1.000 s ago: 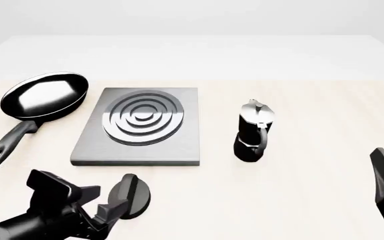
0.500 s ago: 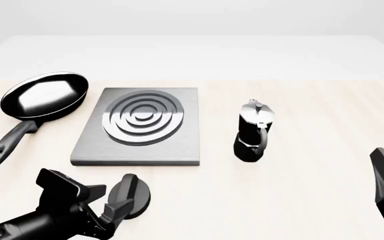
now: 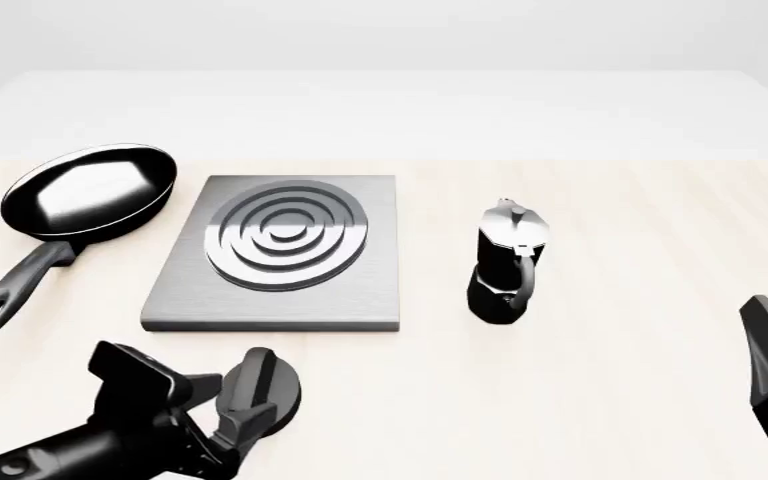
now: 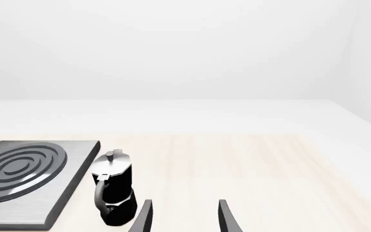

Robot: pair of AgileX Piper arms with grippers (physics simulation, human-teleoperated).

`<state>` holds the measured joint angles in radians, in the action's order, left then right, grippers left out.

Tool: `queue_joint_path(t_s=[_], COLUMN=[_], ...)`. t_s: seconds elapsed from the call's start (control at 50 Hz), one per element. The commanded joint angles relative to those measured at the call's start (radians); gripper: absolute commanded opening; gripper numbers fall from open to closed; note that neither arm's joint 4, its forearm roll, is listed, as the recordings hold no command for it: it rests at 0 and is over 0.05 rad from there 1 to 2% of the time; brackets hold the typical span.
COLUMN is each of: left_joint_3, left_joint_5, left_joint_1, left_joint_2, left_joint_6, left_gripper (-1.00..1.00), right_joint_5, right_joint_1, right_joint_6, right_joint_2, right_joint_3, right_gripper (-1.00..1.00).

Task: Turn on the stove and put the frying pan on it.

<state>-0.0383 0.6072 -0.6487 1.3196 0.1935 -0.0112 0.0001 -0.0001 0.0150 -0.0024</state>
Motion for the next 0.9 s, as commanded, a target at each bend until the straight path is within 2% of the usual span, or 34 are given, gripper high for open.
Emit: queue_joint_path(t_s=[0.02, 0.32, 0.48, 0.9], left_joint_3=[0.004, 0.019, 0.019, 0.003], left_joint_5=[0.052, 0.123, 0.114, 0.132], left_joint_1=[-0.001, -0.002, -0.063, -0.114], left_joint_2=[0.054, 0.120, 0.118, 0.156], left_joint_6=[0.008, 0.014, 0.045, 0.059], left_gripper=[1.00, 1.00, 1.00, 1.00], right_joint_5=[0.000, 0.000, 0.000, 0.000], right_joint_1=[0.000, 0.000, 0.000, 0.000], right_joint_6=[0.000, 0.000, 0.000, 0.000], right_joint_2=[0.001, 0.000, 0.000, 0.000], right_joint_3=[0.000, 0.000, 0.000, 0.000], right_gripper=[1.00, 1.00, 1.00, 1.00])
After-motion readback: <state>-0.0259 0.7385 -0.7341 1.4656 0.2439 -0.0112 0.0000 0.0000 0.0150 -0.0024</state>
